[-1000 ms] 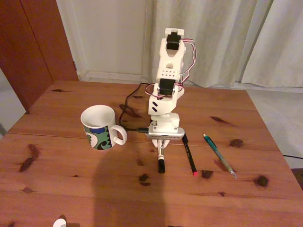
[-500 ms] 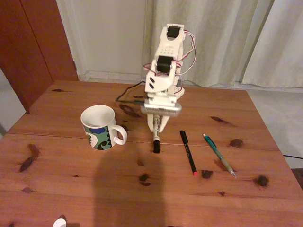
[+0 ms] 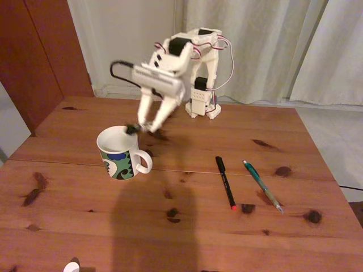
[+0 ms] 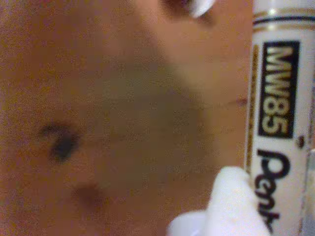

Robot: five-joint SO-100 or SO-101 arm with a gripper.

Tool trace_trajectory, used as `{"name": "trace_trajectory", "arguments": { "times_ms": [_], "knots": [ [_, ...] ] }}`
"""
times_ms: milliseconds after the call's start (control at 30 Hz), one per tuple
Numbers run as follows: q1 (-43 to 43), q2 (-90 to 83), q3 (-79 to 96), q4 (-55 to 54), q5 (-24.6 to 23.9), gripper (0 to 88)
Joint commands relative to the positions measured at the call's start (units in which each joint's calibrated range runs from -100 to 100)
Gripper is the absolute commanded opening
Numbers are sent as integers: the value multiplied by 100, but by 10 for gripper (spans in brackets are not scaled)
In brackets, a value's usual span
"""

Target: Clean up the desk and place the pens and markers into the cup

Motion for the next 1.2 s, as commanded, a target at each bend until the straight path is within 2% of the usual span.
{"name": "trace_trajectory", "arguments": {
  "times_ms": [0,133,267,633,1167],
  "knots": [
    [176,-274,-733,-274,-209,8],
    [216,66,-985,-816,-591,8],
    [281,521,-1112,-1384,-749,8],
    [401,1547,-1535,-1814,-770,8],
    [490,1613,-1454,-1874,-770,8]
  ]
}}
